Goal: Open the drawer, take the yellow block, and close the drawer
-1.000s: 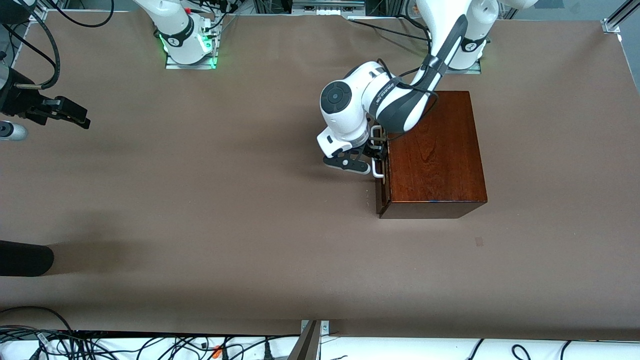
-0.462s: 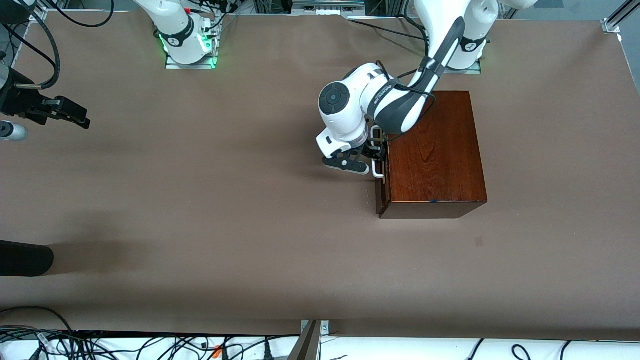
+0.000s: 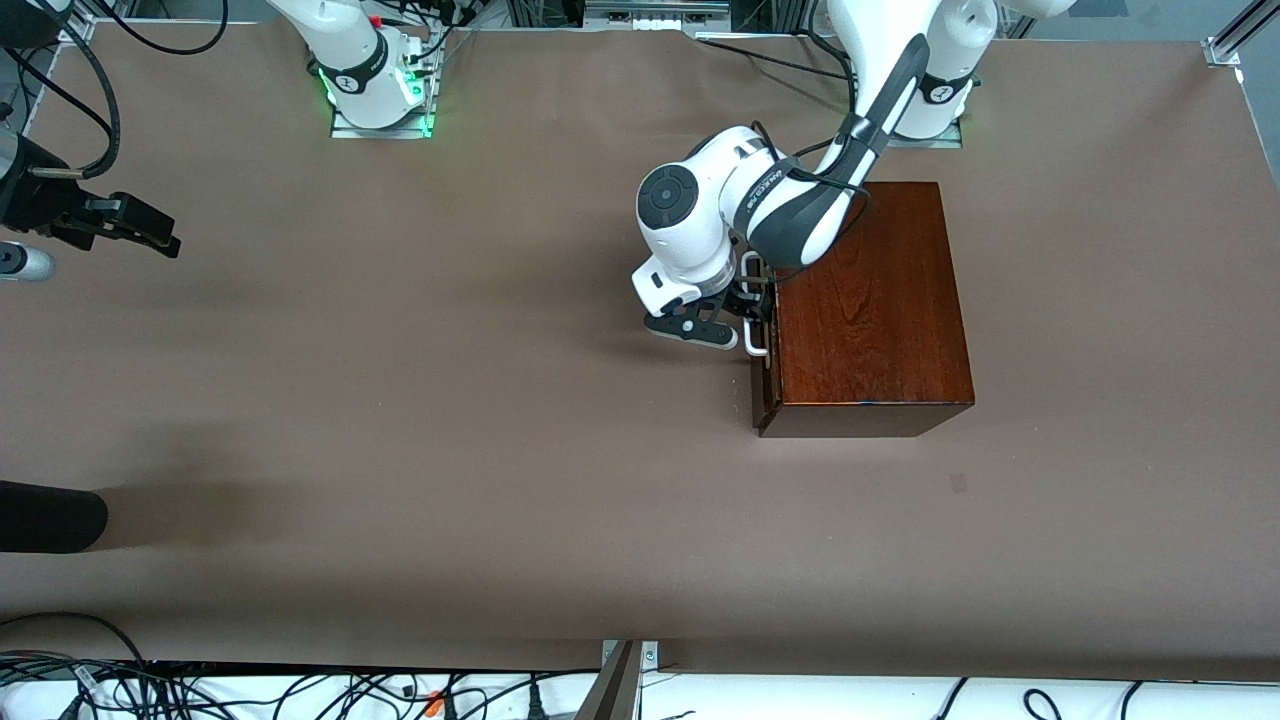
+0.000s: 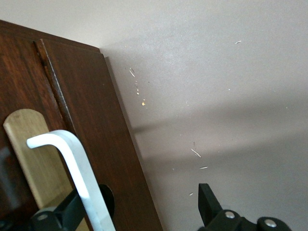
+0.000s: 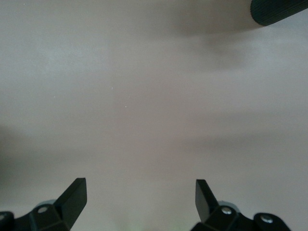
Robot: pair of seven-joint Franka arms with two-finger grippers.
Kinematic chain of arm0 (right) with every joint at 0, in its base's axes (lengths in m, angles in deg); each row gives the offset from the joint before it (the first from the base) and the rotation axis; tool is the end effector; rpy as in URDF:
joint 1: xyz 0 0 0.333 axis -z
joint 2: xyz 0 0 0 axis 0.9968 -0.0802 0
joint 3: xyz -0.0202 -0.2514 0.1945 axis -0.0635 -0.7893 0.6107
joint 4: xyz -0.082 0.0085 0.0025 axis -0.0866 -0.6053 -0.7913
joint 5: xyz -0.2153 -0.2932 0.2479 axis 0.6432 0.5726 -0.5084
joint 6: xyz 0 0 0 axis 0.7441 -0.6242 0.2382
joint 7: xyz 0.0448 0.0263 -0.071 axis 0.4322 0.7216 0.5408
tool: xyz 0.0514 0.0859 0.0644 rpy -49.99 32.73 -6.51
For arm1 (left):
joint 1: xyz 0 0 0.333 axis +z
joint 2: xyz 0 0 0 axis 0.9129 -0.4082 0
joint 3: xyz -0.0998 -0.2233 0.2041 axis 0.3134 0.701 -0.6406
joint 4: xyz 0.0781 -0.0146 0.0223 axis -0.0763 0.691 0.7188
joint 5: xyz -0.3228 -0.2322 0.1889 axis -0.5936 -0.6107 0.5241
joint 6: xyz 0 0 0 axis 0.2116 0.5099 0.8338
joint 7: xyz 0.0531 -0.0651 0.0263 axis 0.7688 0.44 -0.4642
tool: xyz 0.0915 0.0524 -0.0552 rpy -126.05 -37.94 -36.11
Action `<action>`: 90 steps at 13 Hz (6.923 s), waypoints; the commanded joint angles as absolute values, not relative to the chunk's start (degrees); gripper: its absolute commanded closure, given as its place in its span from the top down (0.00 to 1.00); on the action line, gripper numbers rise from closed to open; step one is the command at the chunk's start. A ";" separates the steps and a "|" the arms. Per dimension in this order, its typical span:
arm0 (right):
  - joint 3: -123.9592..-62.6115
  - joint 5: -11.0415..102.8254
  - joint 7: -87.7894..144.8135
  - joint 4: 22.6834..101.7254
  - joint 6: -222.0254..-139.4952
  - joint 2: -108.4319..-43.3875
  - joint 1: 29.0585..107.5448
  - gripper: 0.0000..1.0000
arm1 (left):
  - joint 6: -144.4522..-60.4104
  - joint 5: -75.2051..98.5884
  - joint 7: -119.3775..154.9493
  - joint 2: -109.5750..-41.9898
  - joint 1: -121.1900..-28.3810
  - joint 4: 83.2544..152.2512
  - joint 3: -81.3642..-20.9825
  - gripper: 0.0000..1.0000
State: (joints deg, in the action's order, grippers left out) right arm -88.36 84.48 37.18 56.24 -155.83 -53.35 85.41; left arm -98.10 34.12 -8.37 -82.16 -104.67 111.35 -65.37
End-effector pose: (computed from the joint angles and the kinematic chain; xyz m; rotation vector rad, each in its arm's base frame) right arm 0.6056 -0.0091 0.5800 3.1078 -0.1112 -0.0900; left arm 0.5293 -0.4604 0.2447 -2.8463 0.4087 0.0985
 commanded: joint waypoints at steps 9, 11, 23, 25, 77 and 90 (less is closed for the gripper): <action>-87.57 84.67 36.27 55.56 -155.58 -53.41 86.45 1.00 | -97.77 41.78 -16.89 -83.03 -106.87 110.33 -66.33 1.00; -87.57 84.67 36.27 55.56 -155.58 -53.41 86.45 1.00 | -97.86 41.86 -18.30 -83.21 -107.13 110.41 -66.33 1.00; -87.57 84.67 36.27 55.56 -155.58 -53.41 86.45 1.00 | -100.49 41.16 -19.36 -85.58 -107.31 109.45 -65.81 1.00; -87.57 84.67 36.27 55.56 -155.58 -53.41 86.45 1.00 | -100.49 40.90 -19.79 -86.63 -107.39 108.75 -65.72 1.00; -87.57 84.76 36.27 55.56 -155.40 -53.32 86.45 1.00 | -89.53 27.89 -26.04 -90.33 -114.60 91.87 -65.81 1.00; -81.71 83.27 49.83 54.77 -153.92 -51.74 86.28 1.00 | -65.97 23.14 0.82 -71.45 -92.66 89.23 -65.63 1.00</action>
State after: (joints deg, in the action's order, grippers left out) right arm -86.34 83.79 42.15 55.40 -155.75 -52.95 85.52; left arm -69.21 24.71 -4.80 -75.12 -97.23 88.20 -66.23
